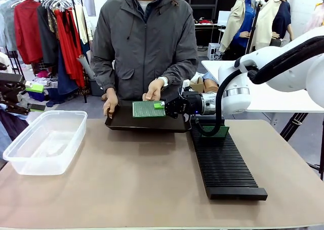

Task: Sort PCBs into racks and boxes based on the side picked up.
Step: If the short side of the Blank PCB is picked up, insert it into the PCB Rack ; if the long side is picked up, place it in the Organizing box.

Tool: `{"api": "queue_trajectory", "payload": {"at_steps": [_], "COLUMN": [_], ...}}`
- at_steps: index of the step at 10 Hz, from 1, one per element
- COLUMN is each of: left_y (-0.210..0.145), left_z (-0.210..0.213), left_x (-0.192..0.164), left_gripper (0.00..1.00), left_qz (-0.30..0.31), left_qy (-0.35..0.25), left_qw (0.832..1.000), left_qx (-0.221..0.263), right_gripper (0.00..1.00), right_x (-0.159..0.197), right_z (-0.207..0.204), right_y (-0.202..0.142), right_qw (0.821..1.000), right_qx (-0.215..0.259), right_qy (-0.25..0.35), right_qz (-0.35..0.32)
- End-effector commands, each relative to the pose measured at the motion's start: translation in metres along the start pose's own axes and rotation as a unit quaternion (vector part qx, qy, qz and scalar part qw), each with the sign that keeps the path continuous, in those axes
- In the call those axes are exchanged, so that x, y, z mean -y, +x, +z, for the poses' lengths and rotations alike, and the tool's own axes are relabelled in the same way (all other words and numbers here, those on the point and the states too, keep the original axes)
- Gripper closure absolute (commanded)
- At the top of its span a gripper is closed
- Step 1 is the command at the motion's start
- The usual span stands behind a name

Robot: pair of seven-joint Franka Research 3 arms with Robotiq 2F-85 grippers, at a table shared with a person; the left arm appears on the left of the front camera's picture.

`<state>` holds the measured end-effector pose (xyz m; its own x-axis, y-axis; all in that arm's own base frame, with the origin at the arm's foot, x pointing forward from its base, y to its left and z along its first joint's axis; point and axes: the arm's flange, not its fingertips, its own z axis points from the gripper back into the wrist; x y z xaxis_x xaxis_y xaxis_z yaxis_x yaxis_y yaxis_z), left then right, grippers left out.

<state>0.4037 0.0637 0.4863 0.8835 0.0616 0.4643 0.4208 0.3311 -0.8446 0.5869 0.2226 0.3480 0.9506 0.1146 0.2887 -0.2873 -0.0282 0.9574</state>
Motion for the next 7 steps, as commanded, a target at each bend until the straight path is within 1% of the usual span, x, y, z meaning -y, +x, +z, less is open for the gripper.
{"api": "queue_trajectory", "payload": {"at_steps": [1,7], "left_y": [-0.0010,-0.0010], "left_z": [0.0012,0.0012], "left_x": [0.0025,0.0025], "left_gripper": [0.00,0.00], "left_qz": [0.001,0.001], "left_qy": [0.000,0.000], "left_qw": [1.000,1.000], "left_qx": [-0.003,-0.003], "right_gripper": [1.00,1.00], "right_x": [-0.0024,-0.0024], "right_z": [-0.0021,-0.0021], "right_y": [0.0007,0.0007], "right_qw": [1.000,1.000], "right_qx": [0.004,0.004], "right_qy": [0.004,0.004], "right_qz": [0.001,0.001]}}
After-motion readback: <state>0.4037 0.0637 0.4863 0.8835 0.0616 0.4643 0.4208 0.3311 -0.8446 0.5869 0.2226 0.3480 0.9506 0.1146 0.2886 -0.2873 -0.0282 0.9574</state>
